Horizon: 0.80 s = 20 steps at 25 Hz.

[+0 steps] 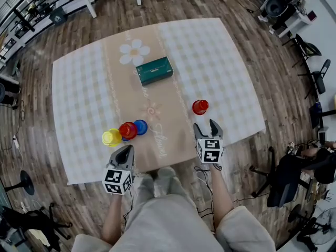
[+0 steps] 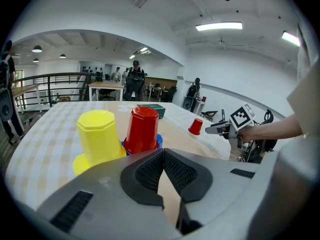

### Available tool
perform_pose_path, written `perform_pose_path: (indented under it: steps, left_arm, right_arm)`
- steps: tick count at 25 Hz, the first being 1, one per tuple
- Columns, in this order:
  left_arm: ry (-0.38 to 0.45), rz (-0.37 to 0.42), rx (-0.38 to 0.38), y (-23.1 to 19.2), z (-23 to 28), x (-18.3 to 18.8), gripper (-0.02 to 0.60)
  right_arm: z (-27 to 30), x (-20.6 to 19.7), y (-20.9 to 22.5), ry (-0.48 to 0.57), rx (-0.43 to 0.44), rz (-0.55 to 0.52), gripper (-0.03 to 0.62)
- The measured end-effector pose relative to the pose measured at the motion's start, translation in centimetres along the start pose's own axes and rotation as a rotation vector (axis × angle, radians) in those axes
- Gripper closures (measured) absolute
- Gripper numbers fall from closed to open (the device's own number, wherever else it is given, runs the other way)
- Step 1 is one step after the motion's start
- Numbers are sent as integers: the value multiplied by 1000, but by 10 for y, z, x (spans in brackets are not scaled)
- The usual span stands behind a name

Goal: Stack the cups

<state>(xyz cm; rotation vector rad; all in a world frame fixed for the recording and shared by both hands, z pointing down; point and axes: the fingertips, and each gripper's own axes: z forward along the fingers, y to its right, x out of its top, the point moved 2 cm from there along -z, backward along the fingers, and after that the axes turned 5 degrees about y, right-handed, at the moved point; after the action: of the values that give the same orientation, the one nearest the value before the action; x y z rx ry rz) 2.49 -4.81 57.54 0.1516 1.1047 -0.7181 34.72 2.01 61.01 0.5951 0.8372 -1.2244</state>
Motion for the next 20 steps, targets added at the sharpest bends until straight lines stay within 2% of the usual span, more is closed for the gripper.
perform_pose_path:
  steps: [16,20]
  left_arm:
    - [-11,-4,26,0,10,2,569]
    - [-12,0,23,2,11,2,569]
  right_arm:
    - [77,11,26,-55,0,2,304]
    - [81,11,28,-62,-2,-19,342]
